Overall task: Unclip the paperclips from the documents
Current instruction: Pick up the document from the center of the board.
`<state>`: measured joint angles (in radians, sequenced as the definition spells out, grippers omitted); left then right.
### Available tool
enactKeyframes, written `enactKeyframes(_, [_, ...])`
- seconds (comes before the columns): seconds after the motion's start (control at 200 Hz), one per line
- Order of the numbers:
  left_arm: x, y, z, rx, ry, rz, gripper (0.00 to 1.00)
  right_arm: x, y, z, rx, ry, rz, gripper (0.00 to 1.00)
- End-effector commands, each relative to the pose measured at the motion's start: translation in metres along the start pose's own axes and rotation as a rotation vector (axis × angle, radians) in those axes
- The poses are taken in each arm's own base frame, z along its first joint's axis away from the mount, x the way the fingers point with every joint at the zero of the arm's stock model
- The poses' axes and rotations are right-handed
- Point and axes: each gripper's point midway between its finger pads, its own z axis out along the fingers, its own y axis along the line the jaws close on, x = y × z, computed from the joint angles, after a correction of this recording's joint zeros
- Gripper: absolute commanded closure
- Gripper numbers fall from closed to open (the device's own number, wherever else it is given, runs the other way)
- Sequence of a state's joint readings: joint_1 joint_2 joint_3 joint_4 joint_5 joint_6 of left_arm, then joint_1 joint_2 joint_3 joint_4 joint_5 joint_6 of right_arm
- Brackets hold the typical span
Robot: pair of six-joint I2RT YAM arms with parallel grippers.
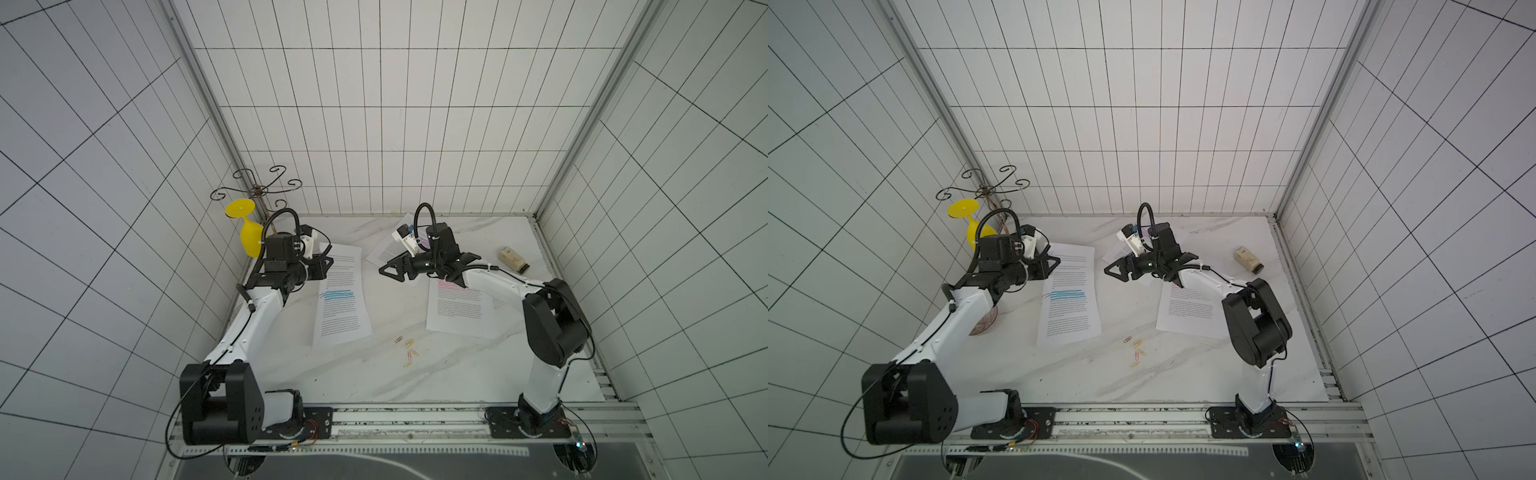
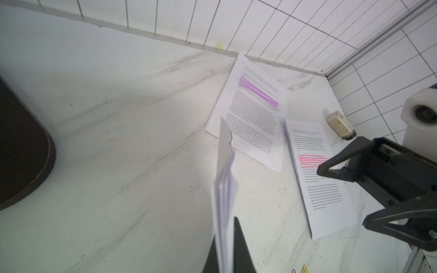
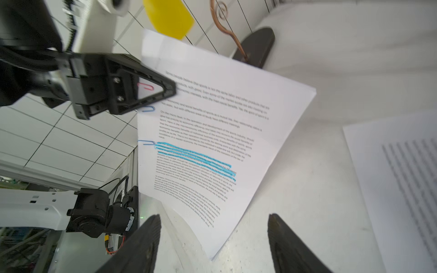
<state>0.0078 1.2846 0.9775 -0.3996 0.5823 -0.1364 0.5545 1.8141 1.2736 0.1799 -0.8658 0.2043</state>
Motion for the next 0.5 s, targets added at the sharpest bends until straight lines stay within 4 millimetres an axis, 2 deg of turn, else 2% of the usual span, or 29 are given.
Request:
enactKeyframes(0.0, [-0.002,-0.048,-0.009,0.153,-0.026,0.155,1.0,0.002,0.024,-0.015,-0.148,-0.088,-0.217,0.26])
enactKeyframes(0.085, [-0.01,-0.071,-0.021,0.172,-0.092,0.244,1.0,-0.012,0.035,-0.033,-0.174,-0.2,-0.289,0.26])
enactKeyframes(0.16, [-0.022,-0.089,-0.033,0.226,-0.187,0.269,1.0,-0.023,0.036,-0.044,-0.181,-0.257,-0.289,0.26])
enactKeyframes(0.265, [-0.034,-0.112,-0.049,0.325,-0.261,0.293,1.0,-0.024,0.027,-0.046,-0.188,-0.236,-0.271,0.27])
enactKeyframes(0.34, [-0.033,-0.128,-0.054,0.411,-0.255,0.32,1.0,-0.026,0.02,-0.051,-0.161,-0.241,-0.287,0.26])
enactKeyframes(0.495, [-0.032,-0.146,-0.063,0.516,-0.235,0.353,1.0,-0.031,0.004,-0.071,-0.1,-0.272,-0.29,0.25])
